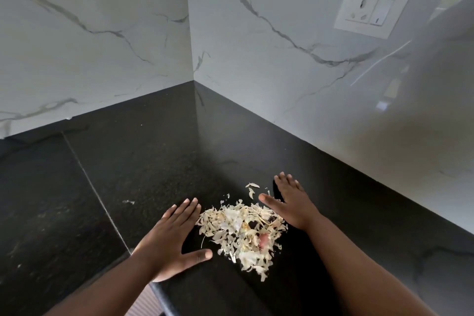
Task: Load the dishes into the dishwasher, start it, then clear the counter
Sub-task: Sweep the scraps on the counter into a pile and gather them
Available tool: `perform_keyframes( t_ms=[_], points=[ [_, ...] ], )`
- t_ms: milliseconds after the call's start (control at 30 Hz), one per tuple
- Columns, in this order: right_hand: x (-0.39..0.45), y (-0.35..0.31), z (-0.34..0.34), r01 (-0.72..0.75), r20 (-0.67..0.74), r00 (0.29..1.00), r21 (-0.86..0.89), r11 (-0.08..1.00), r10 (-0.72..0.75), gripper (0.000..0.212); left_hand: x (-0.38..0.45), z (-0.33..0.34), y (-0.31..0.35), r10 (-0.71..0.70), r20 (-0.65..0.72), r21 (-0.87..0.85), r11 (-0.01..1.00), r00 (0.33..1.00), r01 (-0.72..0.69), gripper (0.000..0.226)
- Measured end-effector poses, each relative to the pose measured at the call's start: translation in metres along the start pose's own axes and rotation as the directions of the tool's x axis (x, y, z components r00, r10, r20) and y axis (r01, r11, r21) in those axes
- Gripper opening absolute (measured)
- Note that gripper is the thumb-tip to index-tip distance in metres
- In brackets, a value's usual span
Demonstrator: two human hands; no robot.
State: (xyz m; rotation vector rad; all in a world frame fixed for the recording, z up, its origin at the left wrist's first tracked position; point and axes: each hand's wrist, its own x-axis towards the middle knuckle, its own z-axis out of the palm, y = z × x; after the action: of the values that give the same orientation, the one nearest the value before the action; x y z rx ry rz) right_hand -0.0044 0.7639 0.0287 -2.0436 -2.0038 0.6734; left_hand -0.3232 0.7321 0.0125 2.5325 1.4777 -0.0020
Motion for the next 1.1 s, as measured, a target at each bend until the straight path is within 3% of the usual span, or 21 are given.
perform_keyframes(
  t_ms=[200,400,600,833,900,967,1100],
  points=[
    [0.019,-0.004,-0.004,0.075,0.098,0.992,0.068,0.995,-0.081,0.095,0.0,0.0,0.001,-0.004,0.014,0.004,1.0,1.0,0.004,0.103],
    [0.025,-0.012,0.001,0.116,0.14,0.981,0.137,0.984,-0.135,0.101,0.0,-0.002,0.003,-0.027,0.036,0.007,1.0,0.999,0.027,0.104],
    [0.015,-0.029,0.011,0.248,0.207,0.938,0.16,0.955,-0.278,0.11,0.001,-0.002,0.002,-0.02,0.043,0.016,1.0,0.999,0.02,0.104],
    [-0.009,-0.041,0.028,0.327,0.27,0.894,0.156,0.932,-0.359,0.099,0.001,-0.003,0.003,-0.015,0.034,0.0,1.0,0.999,0.015,0.103],
    [-0.017,-0.046,0.029,0.302,0.282,0.89,0.223,0.927,-0.357,0.1,0.0,-0.004,0.003,-0.015,0.033,-0.002,1.0,0.999,0.015,0.103],
    [-0.024,-0.049,0.025,0.278,0.246,0.89,0.372,0.885,-0.383,0.097,0.0,-0.004,0.003,-0.019,0.035,-0.006,1.0,0.999,0.019,0.104],
    [-0.032,-0.036,0.004,0.279,-0.03,0.95,0.531,0.8,-0.311,0.088,0.0,-0.004,0.002,-0.013,0.043,-0.003,1.0,0.999,0.013,0.103]
  ],
)
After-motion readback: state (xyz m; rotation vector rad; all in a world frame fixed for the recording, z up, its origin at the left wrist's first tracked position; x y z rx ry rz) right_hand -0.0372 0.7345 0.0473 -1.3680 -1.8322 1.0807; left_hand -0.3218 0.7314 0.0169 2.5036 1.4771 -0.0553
